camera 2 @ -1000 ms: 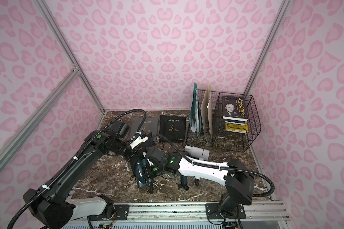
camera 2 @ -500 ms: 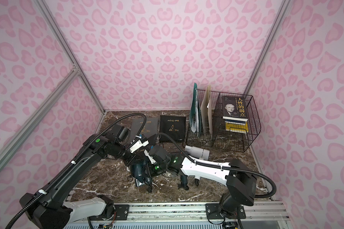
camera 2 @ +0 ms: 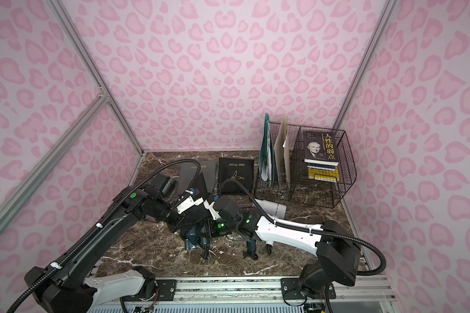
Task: Pack away hair dryers
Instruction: Place the hair dryer in the drawstring bag.
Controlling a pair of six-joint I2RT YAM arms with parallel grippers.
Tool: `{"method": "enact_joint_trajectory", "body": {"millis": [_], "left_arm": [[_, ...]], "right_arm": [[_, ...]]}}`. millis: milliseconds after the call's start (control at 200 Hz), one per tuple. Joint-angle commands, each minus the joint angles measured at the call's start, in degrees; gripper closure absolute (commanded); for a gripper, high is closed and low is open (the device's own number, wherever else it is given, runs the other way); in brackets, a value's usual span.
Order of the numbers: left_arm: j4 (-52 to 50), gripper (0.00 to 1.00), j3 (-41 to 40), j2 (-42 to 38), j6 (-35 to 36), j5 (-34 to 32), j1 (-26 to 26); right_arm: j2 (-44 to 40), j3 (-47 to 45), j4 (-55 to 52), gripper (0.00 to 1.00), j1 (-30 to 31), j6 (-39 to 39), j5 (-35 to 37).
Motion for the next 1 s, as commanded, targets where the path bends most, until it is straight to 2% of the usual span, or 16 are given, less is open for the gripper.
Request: {"method": "enact_joint_trajectory", "body": {"millis": [0, 205, 360, 505, 760, 895, 995], "left_arm": [[-2.7, 0.99, 1.7, -0.1, 1.1, 3.3, -0.1], [-3.9, 0.99, 4.7, 0.8, 0.9, 6.3, -0.1], [-3.1, 0.98, 4.6, 1.6, 0.2, 5.9, -0.1], [-2.1, 0.98, 4.6, 1.8, -0.7, 3.2, -0.1], [-1.7, 0.98, 5.3, 2.2, -1.1, -0.1, -0.1], [-2.0, 0.98, 5.5, 1.9, -0.7, 0.5, -0.1], [-1.5, 0.98, 5.4, 1.3, -0.7, 0.8, -0.1]], "right_arm": [[-0.3, -0.7, 6.0, 1.00, -0.3, 1.2, -1.4], [0.9, 0.7, 3.1, 0.96, 0.0, -0.4, -2.0], [1.6, 2.5, 0.1, 0.95, 0.9, -2.2, -1.2], [2.1, 3.6, -1.2, 0.85, 1.3, -3.1, -1.1], [4.0, 4.9, -3.6, 0.79, 1.4, -4.3, -1.0], [4.4, 5.2, -4.8, 0.74, 1.2, -4.7, -0.4], [4.5, 5.3, -5.0, 0.61, 1.2, -4.9, -0.6]]}}
